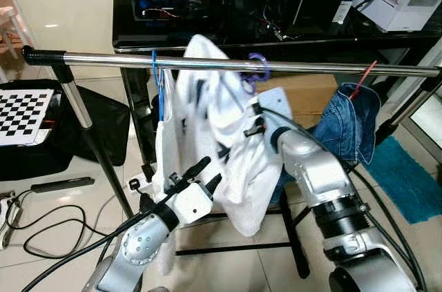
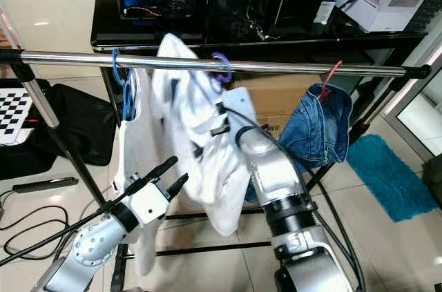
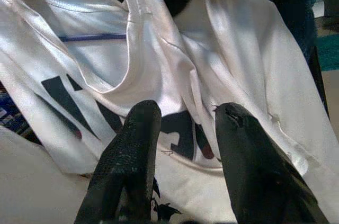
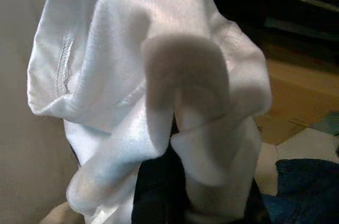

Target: Hang hanger

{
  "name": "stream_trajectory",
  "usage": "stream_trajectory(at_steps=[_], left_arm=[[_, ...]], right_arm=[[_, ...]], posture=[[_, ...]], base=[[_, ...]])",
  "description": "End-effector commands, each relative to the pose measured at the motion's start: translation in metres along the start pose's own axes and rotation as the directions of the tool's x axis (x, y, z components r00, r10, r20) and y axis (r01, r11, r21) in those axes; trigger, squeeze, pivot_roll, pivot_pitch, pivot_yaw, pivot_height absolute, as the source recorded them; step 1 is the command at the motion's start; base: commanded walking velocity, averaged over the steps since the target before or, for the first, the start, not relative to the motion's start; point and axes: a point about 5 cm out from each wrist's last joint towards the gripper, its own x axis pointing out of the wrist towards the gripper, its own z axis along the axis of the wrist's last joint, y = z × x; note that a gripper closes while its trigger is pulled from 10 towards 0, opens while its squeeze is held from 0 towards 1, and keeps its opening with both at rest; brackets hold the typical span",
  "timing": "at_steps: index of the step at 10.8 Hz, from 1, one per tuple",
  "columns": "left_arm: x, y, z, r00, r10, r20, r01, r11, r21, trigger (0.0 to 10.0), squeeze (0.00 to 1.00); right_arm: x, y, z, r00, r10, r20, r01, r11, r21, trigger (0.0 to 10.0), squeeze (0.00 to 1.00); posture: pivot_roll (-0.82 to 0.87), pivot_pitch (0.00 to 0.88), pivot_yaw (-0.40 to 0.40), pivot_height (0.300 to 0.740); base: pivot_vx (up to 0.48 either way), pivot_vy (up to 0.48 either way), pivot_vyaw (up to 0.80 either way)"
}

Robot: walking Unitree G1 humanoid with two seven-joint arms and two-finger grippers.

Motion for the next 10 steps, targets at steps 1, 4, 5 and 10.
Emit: stream_trajectory(at_steps=[1, 4, 5, 10], left_arm=[[0.004, -0.001, 0.003, 1.000, -0.013, 0.013, 0.013, 1.000, -0.006, 10.0, 0.00], [0.006, 0.000, 0.007, 0.999, -0.024, 0.021, 0.024, 1.000, 0.015, 10.0, 0.00], [0.005, 0.001, 0.007, 0.999, -0.030, 0.018, 0.029, 0.999, 0.032, 10.0, 0.00], [0.003, 0.002, 0.010, 0.999, -0.044, 0.017, 0.043, 0.998, 0.049, 10.0, 0.00]], right_arm=[[0.000, -0.007, 0.015, 0.999, -0.026, 0.039, 0.026, 1.000, 0.000, 10.0, 0.00], [0.012, 0.010, 0.012, 0.999, 0.026, -0.030, -0.025, 0.999, 0.025, 10.0, 0.00], [0.013, 0.013, 0.012, 0.997, 0.043, -0.061, -0.040, 0.998, 0.057, 10.0, 0.00], [0.006, 0.006, 0.014, 0.989, 0.071, -0.127, -0.062, 0.995, 0.072, 10.0, 0.00]], posture=[[0.20, 0.077, -0.111, 0.740], [0.21, 0.076, -0.115, 0.740], [0.21, 0.078, -0.116, 0.740], [0.21, 0.085, -0.124, 0.740]], base=[[0.000, 0.000, 0.00], [0.000, 0.000, 0.00], [0.000, 0.000, 0.00], [0.000, 0.000, 0.00]])
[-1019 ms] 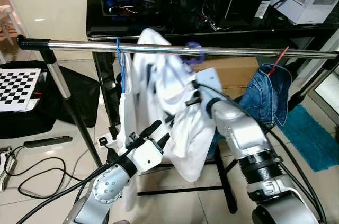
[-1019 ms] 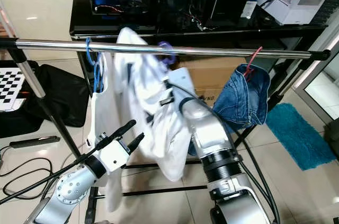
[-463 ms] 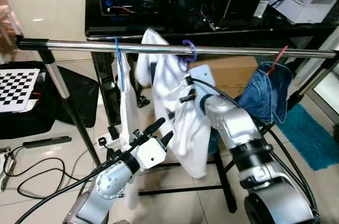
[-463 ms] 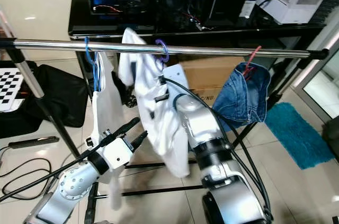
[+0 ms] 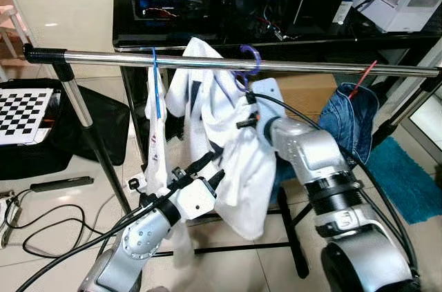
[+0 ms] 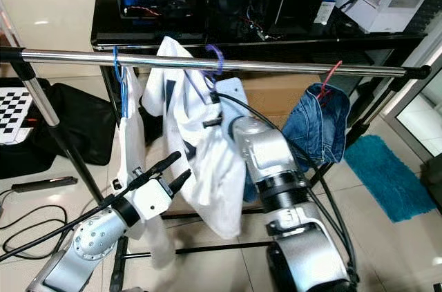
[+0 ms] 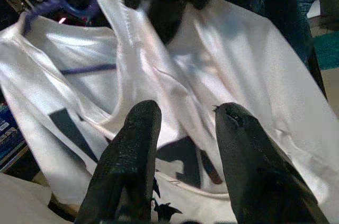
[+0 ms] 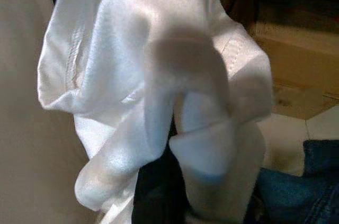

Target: Hang hanger

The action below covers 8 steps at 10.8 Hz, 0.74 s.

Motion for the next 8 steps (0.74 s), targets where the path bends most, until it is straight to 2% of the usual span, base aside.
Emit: stream_trajectory(at_steps=[1, 4, 7, 8], left_arm=[[0.003, -0.004, 0.004, 1.000, -0.027, 0.009, 0.027, 1.000, 0.009, 10.0, 0.00], [0.002, -0.006, 0.005, 0.999, -0.037, 0.010, 0.037, 0.999, 0.003, 10.0, 0.00], [0.001, -0.007, 0.004, 1.000, -0.030, 0.004, 0.030, 1.000, -0.008, 10.0, 0.00], [0.002, -0.005, 0.004, 1.000, -0.007, 0.005, 0.007, 0.999, -0.034, 10.0, 0.00]], right_arm=[[0.002, -0.004, -0.018, 0.998, -0.024, -0.063, 0.023, 1.000, -0.006, 10.0, 0.00], [0.001, 0.001, -0.018, 0.997, -0.017, -0.073, 0.017, 1.000, 0.005, 10.0, 0.00], [0.000, 0.003, -0.029, 0.997, -0.009, -0.074, 0.009, 1.000, -0.012, 10.0, 0.00], [-0.001, 0.001, -0.031, 0.999, -0.021, -0.047, 0.021, 1.000, -0.003, 10.0, 1.00]], posture=[[0.21, 0.087, -0.123, 0.740], [0.20, 0.093, -0.122, 0.740], [0.21, 0.094, -0.122, 0.740], [0.21, 0.094, -0.121, 0.740]], base=[[0.000, 0.000, 0.00], [0.000, 0.000, 0.00], [0.000, 0.000, 0.00], [0.000, 0.000, 0.00]])
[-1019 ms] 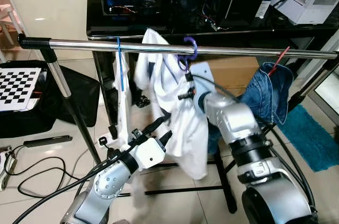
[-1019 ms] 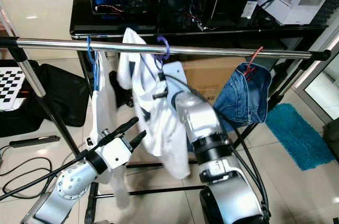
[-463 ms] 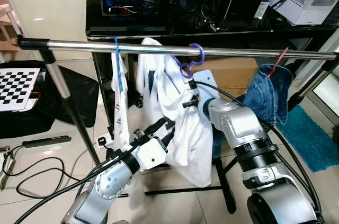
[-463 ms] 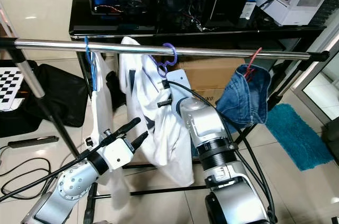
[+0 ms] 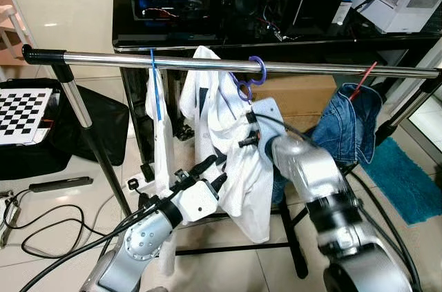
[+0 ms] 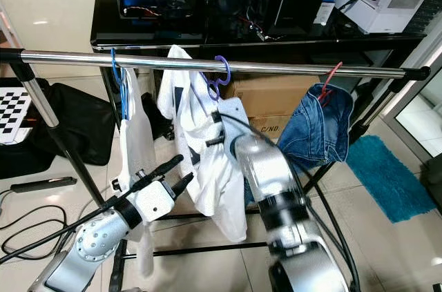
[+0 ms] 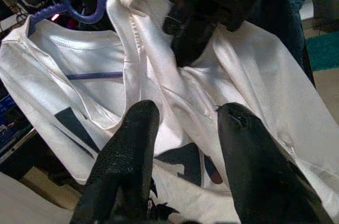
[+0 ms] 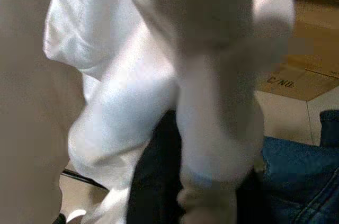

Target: Hang hanger

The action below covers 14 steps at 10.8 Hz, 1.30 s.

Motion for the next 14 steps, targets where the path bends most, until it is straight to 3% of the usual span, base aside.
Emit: stream_trajectory(at_steps=[1, 2, 3, 4, 7, 11, 14], left_arm=[[0.000, -0.001, 0.003, 1.000, 0.014, 0.007, -0.013, 1.000, -0.023, 10.0, 0.00], [0.000, -0.001, 0.002, 1.000, 0.018, 0.007, -0.018, 0.999, -0.038, 10.0, 0.00], [0.000, -0.002, 0.001, 1.000, 0.024, 0.006, -0.024, 0.998, -0.059, 10.0, 0.00], [0.000, -0.003, 0.000, 0.999, 0.035, 0.003, -0.035, 0.996, -0.077, 10.0, 0.00], [-0.002, -0.002, -0.003, 0.995, 0.097, -0.006, -0.097, 0.984, -0.148, 10.0, 0.00], [0.000, -0.002, -0.005, 0.994, 0.110, -0.001, -0.109, 0.980, -0.167, 10.0, 0.00], [0.001, -0.002, -0.006, 0.993, 0.116, 0.004, -0.113, 0.979, -0.171, 10.0, 0.00]], right_arm=[[-0.002, -0.002, -0.003, 1.000, -0.008, -0.008, 0.008, 1.000, 0.005, 10.0, 1.00], [-0.004, -0.002, -0.002, 1.000, -0.001, -0.002, 0.001, 1.000, 0.015, 10.0, 1.00], [-0.009, -0.003, -0.002, 1.000, 0.013, 0.016, -0.014, 0.999, 0.048, 10.0, 0.67], [-0.014, -0.005, -0.004, 0.999, 0.025, 0.032, -0.028, 0.996, 0.084, 10.0, 0.00], [-0.038, -0.015, -0.015, 0.992, 0.063, 0.106, -0.082, 0.979, 0.186, 10.0, 0.00], [-0.063, -0.014, -0.020, 0.970, 0.166, 0.179, -0.192, 0.972, 0.139, 10.0, 0.00], [-0.076, -0.022, -0.029, 0.971, 0.160, 0.179, -0.187, 0.972, 0.142, 10.0, 0.00]], posture=[[0.21, 0.094, -0.121, 0.740], [0.21, 0.094, -0.121, 0.740], [0.20, 0.094, -0.115, 0.740], [0.20, 0.094, -0.112, 0.740], [0.18, 0.098, -0.102, 0.740], [0.16, 0.098, -0.096, 0.740], [0.15, 0.096, -0.098, 0.740]], base=[[0.000, 0.000, 0.00], [0.000, 0.000, 0.00], [0.000, 0.000, 0.00], [0.000, 0.000, 0.00], [0.000, 0.000, 0.00], [0.000, 0.000, 0.00], [0.000, 0.000, 0.00]])
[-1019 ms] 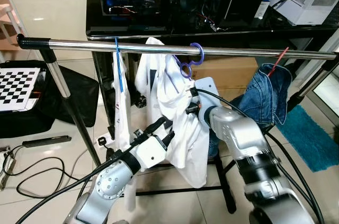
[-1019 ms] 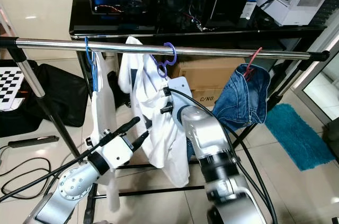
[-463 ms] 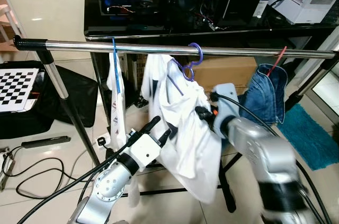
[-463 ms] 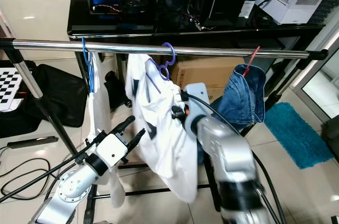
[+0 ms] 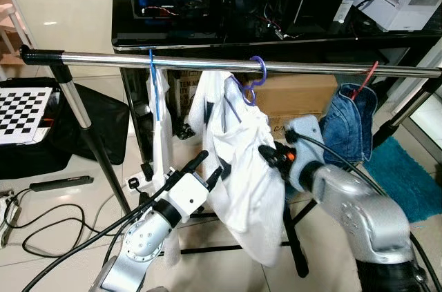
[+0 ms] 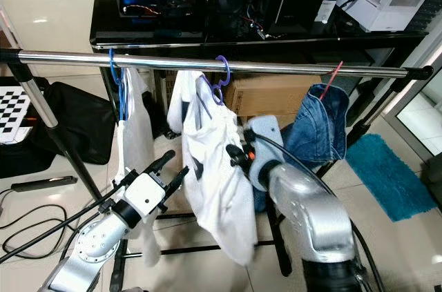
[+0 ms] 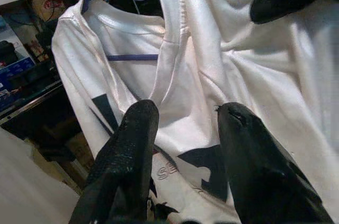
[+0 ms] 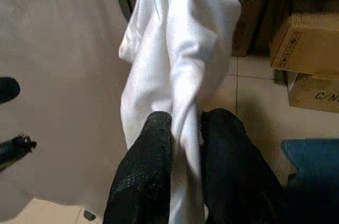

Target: Hang hanger

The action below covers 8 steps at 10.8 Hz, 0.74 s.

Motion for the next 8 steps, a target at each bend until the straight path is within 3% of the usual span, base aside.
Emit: stream_trajectory(at_steps=[1, 3, 4, 5, 6, 8], left_arm=[[0.002, -0.002, 0.000, 1.000, -0.001, 0.006, 0.001, 1.000, -0.004, 10.0, 0.00], [0.003, -0.002, 0.000, 1.000, -0.003, 0.012, 0.003, 1.000, -0.005, 10.0, 0.00], [0.004, -0.002, 0.001, 1.000, -0.004, 0.015, 0.005, 1.000, -0.005, 10.0, 0.00], [0.005, -0.003, 0.001, 1.000, -0.008, 0.020, 0.008, 1.000, -0.006, 10.0, 0.00], [0.006, -0.004, 0.002, 1.000, -0.010, 0.023, 0.010, 1.000, -0.007, 10.0, 0.00], [0.006, -0.003, 0.002, 1.000, -0.009, 0.025, 0.010, 1.000, -0.007, 10.0, 0.00]], right_arm=[[-0.007, -0.005, 0.002, 1.000, -0.008, 0.013, 0.008, 1.000, 0.004, 10.0, 0.00], [-0.011, -0.004, -0.005, 1.000, 0.006, 0.009, -0.006, 1.000, -0.022, 10.0, 0.00], [-0.009, -0.001, -0.007, 1.000, 0.020, 0.015, -0.020, 0.999, -0.027, 9.5, 0.00], [-0.005, 0.001, -0.012, 1.000, 0.020, 0.007, -0.020, 0.999, -0.025, 3.1, 0.00], [-0.002, 0.002, -0.017, 1.000, 0.016, 0.000, -0.016, 1.000, -0.020, 0.0, 0.00], [-0.001, 0.001, -0.023, 1.000, 0.013, 0.003, -0.013, 1.000, -0.013, 0.0, 0.00]], posture=[[0.14, 0.095, -0.099, 0.740], [0.14, 0.093, -0.096, 0.740], [0.14, 0.093, -0.096, 0.740], [0.13, 0.094, -0.091, 0.740], [0.13, 0.094, -0.091, 0.740], [0.13, 0.095, -0.089, 0.740]], base=[[0.000, 0.000, 0.00], [0.000, 0.000, 0.00], [0.000, 0.000, 0.00], [0.000, 0.000, 0.00], [0.000, 0.000, 0.00], [0.000, 0.000, 0.00]])
